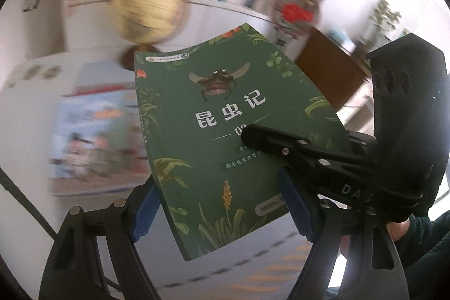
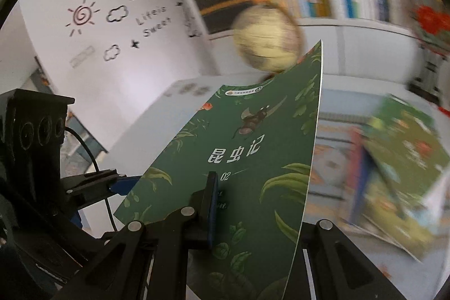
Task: Organize books
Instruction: 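Pull the dark green beetle-cover book out of the pile with the right gripper, then carry the beetle book and lower it onto the red and blue books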
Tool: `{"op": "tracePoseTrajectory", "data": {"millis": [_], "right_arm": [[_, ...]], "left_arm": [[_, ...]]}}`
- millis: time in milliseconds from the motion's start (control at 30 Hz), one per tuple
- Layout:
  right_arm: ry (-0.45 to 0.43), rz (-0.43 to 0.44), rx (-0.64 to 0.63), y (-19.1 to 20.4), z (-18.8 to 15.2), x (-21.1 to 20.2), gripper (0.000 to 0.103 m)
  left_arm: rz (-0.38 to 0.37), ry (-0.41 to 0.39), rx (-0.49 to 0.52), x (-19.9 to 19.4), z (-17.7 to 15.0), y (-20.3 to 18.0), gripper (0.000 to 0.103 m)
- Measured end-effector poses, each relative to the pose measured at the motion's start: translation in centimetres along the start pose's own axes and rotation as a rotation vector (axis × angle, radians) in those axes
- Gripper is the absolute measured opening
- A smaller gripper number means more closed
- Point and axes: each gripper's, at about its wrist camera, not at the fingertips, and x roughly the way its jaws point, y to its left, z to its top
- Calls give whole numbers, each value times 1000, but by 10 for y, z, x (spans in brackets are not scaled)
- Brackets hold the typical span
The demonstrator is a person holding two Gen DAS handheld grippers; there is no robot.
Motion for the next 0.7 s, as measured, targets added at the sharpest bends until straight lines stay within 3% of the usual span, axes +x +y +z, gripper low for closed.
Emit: {"op": "tracePoseTrajectory", "data": {"millis": [300,567,700], "right_arm": [[-1,78,23,73,49,124,16],[79,55,124,73,49,214,16],[124,31,166,60,42,241,16]], "left_arm": [[56,-34,-10,-11,27,133,77],[-8,35,-69,40,24,210,77],[-46,77,-116,64,19,224,77]]}}
